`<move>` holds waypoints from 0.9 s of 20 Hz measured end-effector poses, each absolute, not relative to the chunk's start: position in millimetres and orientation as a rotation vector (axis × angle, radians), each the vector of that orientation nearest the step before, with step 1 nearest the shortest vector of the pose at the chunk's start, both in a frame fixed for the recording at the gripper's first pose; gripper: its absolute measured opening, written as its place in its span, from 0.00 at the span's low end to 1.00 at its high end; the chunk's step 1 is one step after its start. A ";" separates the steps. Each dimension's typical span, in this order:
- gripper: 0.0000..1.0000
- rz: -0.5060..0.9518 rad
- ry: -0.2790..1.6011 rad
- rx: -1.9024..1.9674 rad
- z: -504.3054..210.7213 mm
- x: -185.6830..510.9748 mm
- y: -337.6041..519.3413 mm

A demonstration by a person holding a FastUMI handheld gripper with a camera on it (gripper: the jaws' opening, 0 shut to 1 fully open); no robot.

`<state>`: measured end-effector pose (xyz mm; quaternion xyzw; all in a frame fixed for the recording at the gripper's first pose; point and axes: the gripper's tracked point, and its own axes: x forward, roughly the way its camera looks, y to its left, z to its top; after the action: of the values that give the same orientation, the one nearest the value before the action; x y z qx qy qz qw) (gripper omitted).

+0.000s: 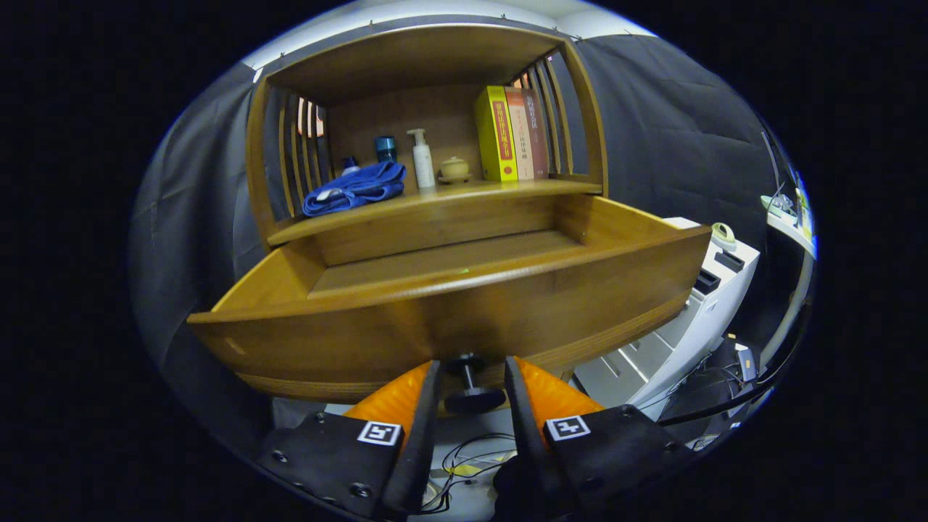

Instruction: Pull open the drawer, take out the items inside it, and place them on the countertop above the cabinet.

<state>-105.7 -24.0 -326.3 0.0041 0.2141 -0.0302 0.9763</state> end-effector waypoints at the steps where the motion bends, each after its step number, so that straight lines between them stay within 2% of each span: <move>1: 0.66 -0.056 0.420 0.000 -314.5 -104.4 -22.6; 2: 0.70 -0.053 0.410 -0.007 -302.7 -103.9 -22.7; 3: 0.79 -0.055 0.402 -0.014 -291.1 -103.5 -22.9; 11: 0.97 -0.041 0.357 -0.016 -218.6 -65.9 -11.8; 18: 0.97 0.044 0.486 -0.081 -223.3 -4.9 15.6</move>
<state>-4.9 15.6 -223.3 -0.0400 0.2404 0.0216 0.9696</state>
